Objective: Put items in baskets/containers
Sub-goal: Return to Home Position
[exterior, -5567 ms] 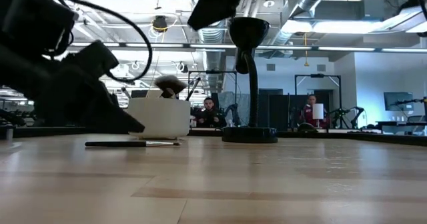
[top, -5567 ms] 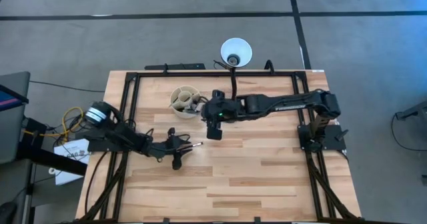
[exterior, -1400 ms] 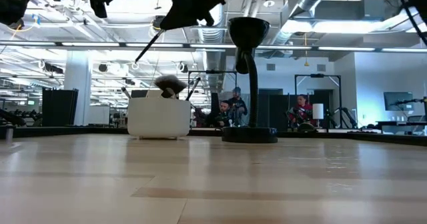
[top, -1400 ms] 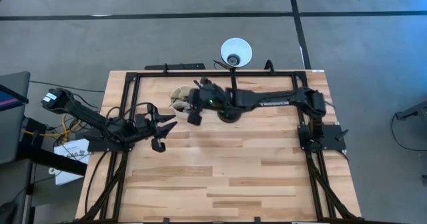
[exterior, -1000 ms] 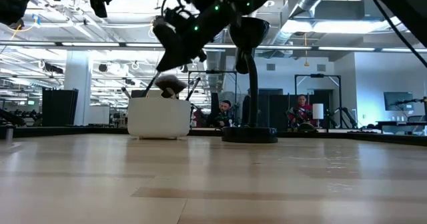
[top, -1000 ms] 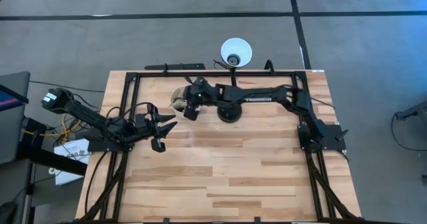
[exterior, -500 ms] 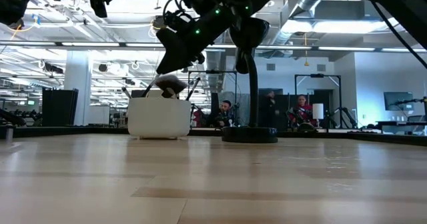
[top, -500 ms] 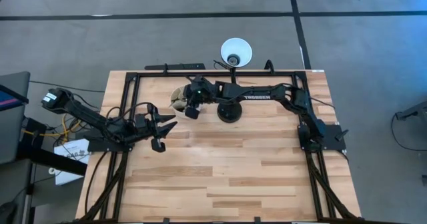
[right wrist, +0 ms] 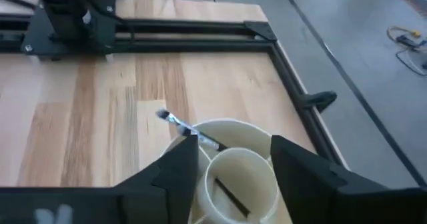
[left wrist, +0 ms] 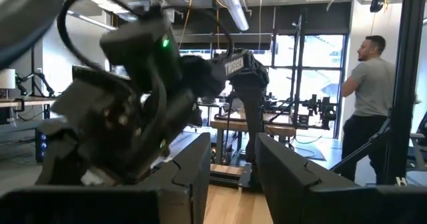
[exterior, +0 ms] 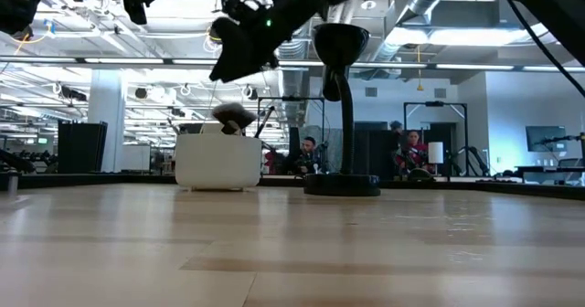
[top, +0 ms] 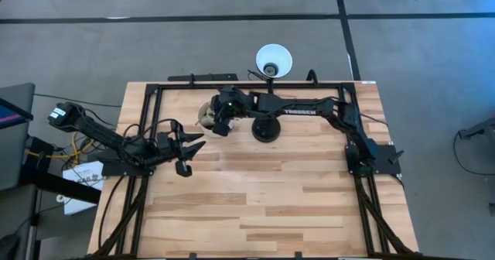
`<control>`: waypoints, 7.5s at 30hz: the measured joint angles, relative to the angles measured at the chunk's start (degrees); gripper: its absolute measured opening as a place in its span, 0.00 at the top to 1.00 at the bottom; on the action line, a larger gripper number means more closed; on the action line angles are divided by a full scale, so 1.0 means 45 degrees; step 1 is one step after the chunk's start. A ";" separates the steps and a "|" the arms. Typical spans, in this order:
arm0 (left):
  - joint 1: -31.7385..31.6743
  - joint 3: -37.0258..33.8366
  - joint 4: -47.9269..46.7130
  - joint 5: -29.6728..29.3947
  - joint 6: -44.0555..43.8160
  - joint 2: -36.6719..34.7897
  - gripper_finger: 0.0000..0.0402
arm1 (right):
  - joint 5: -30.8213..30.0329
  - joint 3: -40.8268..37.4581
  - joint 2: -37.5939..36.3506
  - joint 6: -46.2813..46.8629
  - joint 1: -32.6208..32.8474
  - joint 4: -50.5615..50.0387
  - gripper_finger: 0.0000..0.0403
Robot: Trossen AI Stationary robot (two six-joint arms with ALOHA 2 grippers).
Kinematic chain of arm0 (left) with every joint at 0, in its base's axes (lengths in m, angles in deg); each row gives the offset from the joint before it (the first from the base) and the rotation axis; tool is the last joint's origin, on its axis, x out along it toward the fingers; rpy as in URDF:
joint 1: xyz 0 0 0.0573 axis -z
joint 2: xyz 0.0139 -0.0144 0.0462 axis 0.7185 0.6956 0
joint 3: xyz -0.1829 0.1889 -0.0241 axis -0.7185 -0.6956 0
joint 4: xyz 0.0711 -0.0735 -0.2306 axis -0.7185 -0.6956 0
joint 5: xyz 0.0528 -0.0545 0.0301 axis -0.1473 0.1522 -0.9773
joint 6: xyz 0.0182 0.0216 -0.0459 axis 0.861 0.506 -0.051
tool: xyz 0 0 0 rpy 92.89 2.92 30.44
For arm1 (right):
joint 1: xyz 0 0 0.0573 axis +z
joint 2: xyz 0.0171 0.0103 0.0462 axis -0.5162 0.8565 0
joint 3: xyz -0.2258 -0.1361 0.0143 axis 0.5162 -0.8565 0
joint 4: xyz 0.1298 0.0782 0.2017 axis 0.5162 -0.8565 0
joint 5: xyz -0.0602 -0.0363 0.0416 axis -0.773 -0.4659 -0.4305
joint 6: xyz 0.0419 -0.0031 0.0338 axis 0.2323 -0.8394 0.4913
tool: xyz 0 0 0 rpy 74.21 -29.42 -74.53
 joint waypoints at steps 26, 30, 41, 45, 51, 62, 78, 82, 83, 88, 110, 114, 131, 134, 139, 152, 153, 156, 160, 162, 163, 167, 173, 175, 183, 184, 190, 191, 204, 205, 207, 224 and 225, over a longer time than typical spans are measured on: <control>0.6985 -0.0010 -0.0821 -0.8999 0.4975 -0.4695 0.99 | -0.2831 -0.6017 -1.1014 0.1669 0.3483 -0.4486 0.96; 0.8358 -0.0228 -0.0891 -0.7908 0.5434 -0.5180 0.99 | -0.2791 -0.9805 -1.3945 0.1715 0.3739 -0.1567 0.95; 0.8061 -0.1447 -0.0789 -0.6086 0.3699 -0.5735 0.99 | -0.2730 -1.5513 -2.0426 0.2465 0.4054 0.0380 0.99; 0.7119 -0.1547 -0.0750 -0.4156 0.3592 -0.6262 0.99 | -0.2723 -1.7021 -2.2176 0.2458 0.4183 0.0597 1.00; 0.5986 -0.1911 -0.0816 -0.4412 0.3347 -0.6337 0.99 | -0.2704 -1.8607 -2.4578 0.1805 0.4157 0.0860 1.00; 0.4187 -0.2837 -0.1646 -0.1889 0.2109 -0.7394 0.99 | -0.1349 -2.0972 -2.7442 0.1025 0.4152 0.1584 1.00; -0.3037 -0.2827 -0.3383 0.4680 0.0266 -0.7315 0.99 | 0.1027 -2.2205 -2.7447 0.1126 0.4177 0.2005 1.00; -0.5427 -0.2822 -0.3844 0.6389 -0.1475 -0.7310 0.98 | 0.1274 -2.2205 -2.7447 0.1452 0.4177 0.1875 1.00; -0.6053 -0.2822 -0.3937 0.6644 -0.1929 -0.7310 0.98 | 0.1274 -2.2205 -2.7447 0.1457 0.4177 0.1866 1.00; -0.8778 -0.2824 -0.4043 0.8405 -0.4552 -0.7296 0.99 | 0.1296 -2.2383 -2.7447 0.1490 0.4177 0.2272 1.00; -0.9887 -0.2827 -0.4100 1.2086 -0.5190 -0.7257 0.99 | 0.1352 -2.4138 -2.7437 0.2515 0.3900 0.4274 1.00; -1.0491 -0.2827 -0.4039 1.2799 -0.7102 -0.7601 0.99 | 0.1265 -2.4141 -2.7443 0.2311 0.3892 0.4280 1.00; -1.0632 -0.2827 -0.6612 1.0529 -0.6849 -1.1290 0.99 | 0.1531 -2.4158 -2.7443 0.2341 0.3909 0.4236 1.00; -1.0468 -0.2827 -0.7260 0.9701 -0.6739 -1.1159 0.99 | 0.1532 -2.4163 -2.7443 0.2294 0.3924 0.4236 1.00; -0.9957 -0.2827 -0.8677 0.9017 -0.6457 -1.1137 0.99 | 0.1511 -2.4163 -2.7443 0.2021 0.3893 0.4236 1.00; -0.9018 -0.2827 -1.1145 0.7567 -0.5712 -1.1027 0.99 | 0.1503 -2.4172 -2.7443 0.2030 0.3885 0.4245 1.00; -0.8963 -0.2827 -1.1142 0.7566 -0.5712 -1.0967 0.99 | 0.1508 -2.4172 -2.7443 0.2030 0.3885 0.4241 1.00; -0.8898 -0.2827 -1.1148 0.7567 -0.5716 -1.0684 0.99 | 0.1512 -2.4177 -2.7443 0.2030 0.3885 0.4241 1.00; -0.8898 -0.2827 -1.1123 0.7567 -0.5717 -1.0308 0.99 | 0.1516 -2.4177 -2.7443 0.2030 0.3885 0.4241 1.00; -0.8898 -0.2827 -1.1106 0.7567 -0.5717 -1.0112 0.99 | 0.1517 -2.4177 -2.7443 0.2030 0.3885 0.4241 1.00; -0.8898 -0.2827 -1.1093 0.7567 -0.5717 -1.0016 0.99 | 0.1522 -2.4177 -2.7443 0.2030 0.3885 0.4241 1.00; -0.8903 -0.2827 -1.1094 0.7567 -0.5717 -0.9665 0.99 | 0.1532 -2.4177 -2.7443 0.2035 0.3885 0.4241 1.00; -0.8903 -0.2827 -1.1083 0.7567 -0.5722 -0.9216 0.99 | 0.1537 -2.4182 -2.7443 0.2031 0.3885 0.4241 1.00; -0.8903 -0.2827 -1.1084 0.7567 -0.5722 -0.9075 0.99 | 0.1537 -2.4182 -2.7443 0.2031 0.3885 0.4241 1.00; -0.8903 -0.2827 -1.1079 0.7567 -0.5722 -0.8722 0.99 | 0.1537 -2.4182 -2.7443 0.2035 0.3885 0.4241 1.00; -0.8903 -0.2827 -1.1077 0.7567 -0.5722 -0.8735 0.99 | 0.1537 -2.4182 -2.7443 0.2035 0.3885 0.4240 1.00; -0.8904 -0.2827 -1.1066 0.7567 -0.5722 -0.9330 0.99 | 0.1537 -2.4182 -2.7443 0.2035 0.3885 0.4241 1.00; -0.8907 -0.2827 -1.1055 0.7567 -0.5722 -0.9529 0.99 | 0.1537 -2.4182 -2.7443 0.2035 0.3885 0.4241 1.00; -0.8908 -0.2827 -1.0987 0.7567 -0.5722 -1.0564 0.99 | 0.1535 -2.4182 -2.7443 0.2035 0.3885 0.4238 1.00; -0.8908 -0.2827 -1.0977 0.7567 -0.5722 -1.0564 0.99 | 0.1537 -2.4182 -2.7443 0.2035 0.3883 0.4238 1.00; -0.8906 -0.2827 -1.0953 0.7567 -0.5722 -1.0642 0.99 | 0.1537 -2.4182 -2.7443 0.2035 0.3880 0.4236 1.00; -0.8908 -0.2832 -1.0618 0.7567 -0.5727 -1.1464 0.99 | 0.1537 -2.4186 -2.7438 0.2035 0.3885 0.4236 1.00; -0.8908 -0.2832 -1.0618 0.7567 -0.5725 -1.1391 0.99 | 0.1532 -2.4182 -2.7443 0.2035 0.3881 0.4241 1.00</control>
